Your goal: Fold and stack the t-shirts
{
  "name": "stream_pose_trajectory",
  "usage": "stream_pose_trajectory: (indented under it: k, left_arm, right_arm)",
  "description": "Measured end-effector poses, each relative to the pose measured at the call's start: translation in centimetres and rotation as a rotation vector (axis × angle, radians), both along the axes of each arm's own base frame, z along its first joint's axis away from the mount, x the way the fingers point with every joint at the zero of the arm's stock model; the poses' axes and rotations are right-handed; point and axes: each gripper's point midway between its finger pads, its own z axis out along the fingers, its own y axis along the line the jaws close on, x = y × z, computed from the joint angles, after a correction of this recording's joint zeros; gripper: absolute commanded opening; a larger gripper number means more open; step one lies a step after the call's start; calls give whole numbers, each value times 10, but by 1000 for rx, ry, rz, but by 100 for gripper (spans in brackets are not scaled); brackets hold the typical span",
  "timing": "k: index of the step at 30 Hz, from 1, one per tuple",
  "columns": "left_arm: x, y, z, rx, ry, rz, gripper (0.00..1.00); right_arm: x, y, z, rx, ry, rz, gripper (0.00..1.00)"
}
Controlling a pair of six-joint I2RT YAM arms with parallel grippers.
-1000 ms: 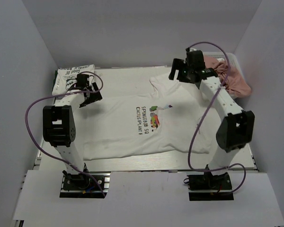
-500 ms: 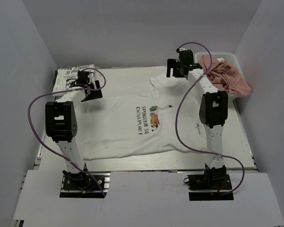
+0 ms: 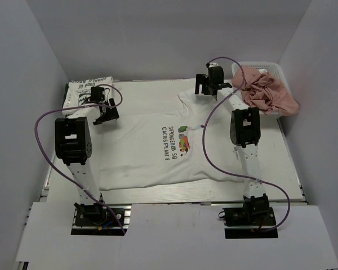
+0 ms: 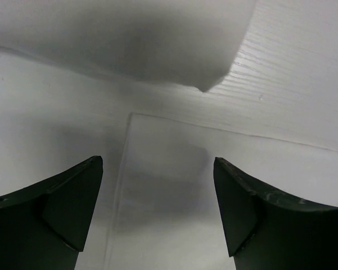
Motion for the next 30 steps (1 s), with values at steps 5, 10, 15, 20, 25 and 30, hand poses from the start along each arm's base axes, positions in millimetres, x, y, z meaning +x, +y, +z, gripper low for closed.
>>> stream_pose_trajectory:
  k: [5,10,15,20,25,30]
  left_arm:
    - [4,5,-13,-15,17,32,78]
    - [4,4,-14,-27,17,43,62]
    - [4,2,-15,-46,16,48,40]
    - [6,-2,-15,-71,11,40,26]
    - [7,-6,-16,-94,10,32,0]
    - [7,-8,-16,-103,0,24,0]
  right_arm:
    - [3,2,-22,9,12,-2,90]
    - [11,6,-16,36,-24,-3,90]
    - [15,11,-20,50,-34,12,90]
    - [16,10,-21,51,-40,5,86]
    - [7,22,-23,83,-27,84,65]
    - [-22,40,-25,141,39,208,36]
